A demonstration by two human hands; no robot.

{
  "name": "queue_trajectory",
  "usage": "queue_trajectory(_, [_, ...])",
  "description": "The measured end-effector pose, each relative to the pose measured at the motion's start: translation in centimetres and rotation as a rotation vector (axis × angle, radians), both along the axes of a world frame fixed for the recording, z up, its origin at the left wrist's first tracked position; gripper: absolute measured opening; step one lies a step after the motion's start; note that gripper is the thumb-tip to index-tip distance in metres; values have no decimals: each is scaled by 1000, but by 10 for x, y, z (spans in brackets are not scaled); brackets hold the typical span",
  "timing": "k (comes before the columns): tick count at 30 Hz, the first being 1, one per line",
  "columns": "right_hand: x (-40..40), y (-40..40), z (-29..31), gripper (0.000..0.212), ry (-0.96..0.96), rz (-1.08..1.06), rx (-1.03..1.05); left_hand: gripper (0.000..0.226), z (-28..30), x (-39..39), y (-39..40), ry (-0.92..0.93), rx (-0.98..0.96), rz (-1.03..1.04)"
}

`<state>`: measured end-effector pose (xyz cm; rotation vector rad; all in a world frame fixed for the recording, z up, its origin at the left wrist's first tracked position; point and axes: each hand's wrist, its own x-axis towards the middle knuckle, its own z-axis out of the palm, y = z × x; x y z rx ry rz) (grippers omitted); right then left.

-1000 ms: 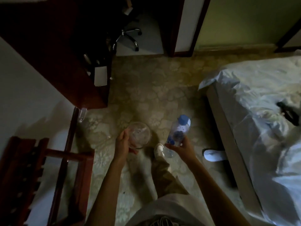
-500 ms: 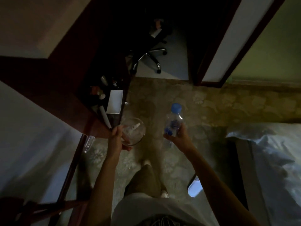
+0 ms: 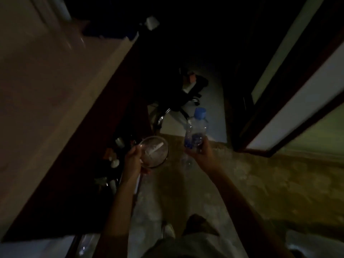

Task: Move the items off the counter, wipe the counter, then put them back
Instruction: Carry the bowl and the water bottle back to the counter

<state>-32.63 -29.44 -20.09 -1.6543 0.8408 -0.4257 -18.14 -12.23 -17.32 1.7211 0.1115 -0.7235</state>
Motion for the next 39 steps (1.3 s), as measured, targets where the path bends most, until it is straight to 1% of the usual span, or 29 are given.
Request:
queue_trajectory(3, [80,-50,36,69,-102,48,-10,31,41,67,-40,-45,9,-4])
queue_trajectory(6, [157,-94,69,59,-215,157,-22,26,86,122,-73,-143,11,-2])
queue_trajectory(9, [242,-129,110,57,-317,318,-4,27,133,172,-91,-156,-8,-10])
queue_trajectory(10, [270,-138,125,56,-349,382,-3,26,145,189,-95,-170,-21,43])
queue_trajectory(12, [325,-151,151,55,-404,513,17,26,165,219,-97,-236,-61,248])
queue_trajectory(13, [352,-155,164,56,-414,586,12,26,174,235,-97,-251,-118,345])
queue_trajectory(14, [381,-156,176,56,-414,657,-2,26,182,249,-97,-258,-171,412])
queue_trajectory(15, [409,-155,187,57,-423,721,2,26,192,264,-94,-259,-184,455])
queue_trajectory(18, [485,-138,211,64,-459,861,4,27,211,303,-77,-262,-99,574])
queue_trajectory(21, [548,-108,222,72,-459,1012,-2,23,218,336,-62,-282,-3,679])
queue_trajectory(23, [590,-86,222,75,-442,1037,-36,21,217,358,-51,-319,47,725])
queue_trajectory(25, [627,-64,219,71,-434,1043,-81,22,212,379,-39,-356,89,765])
queue_trajectory(28, [672,-38,214,70,-429,1038,-125,23,209,403,-24,-349,135,816])
queue_trajectory(29, [684,-31,213,73,-427,1041,-146,23,208,412,-21,-333,154,831])
queue_trajectory(31, [705,-18,211,85,-418,1059,-150,21,209,421,-18,-293,130,857])
queue_trajectory(32, [712,-13,209,89,-404,1068,-133,22,210,426,-17,-323,101,880])
queue_trajectory(33, [719,-8,205,92,-396,1069,-119,34,208,432,-14,-318,-63,822])
queue_trajectory(34, [723,-5,202,95,-382,1062,-121,55,195,448,0,-249,-36,699])
queue_trajectory(35, [727,-3,198,99,-374,1061,-128,70,175,458,12,-567,232,645])
queue_trajectory(36, [729,-1,197,103,-365,1066,-132,74,166,465,18,-697,303,672])
queue_trajectory(37, [732,2,195,104,-373,1076,-139,70,167,466,19,-543,124,716])
queue_trajectory(38, [735,4,195,102,-375,1084,-146,59,173,465,9,-344,-89,784])
queue_trajectory(39, [738,7,195,97,-378,1088,-155,49,171,468,-1,-329,-146,900])
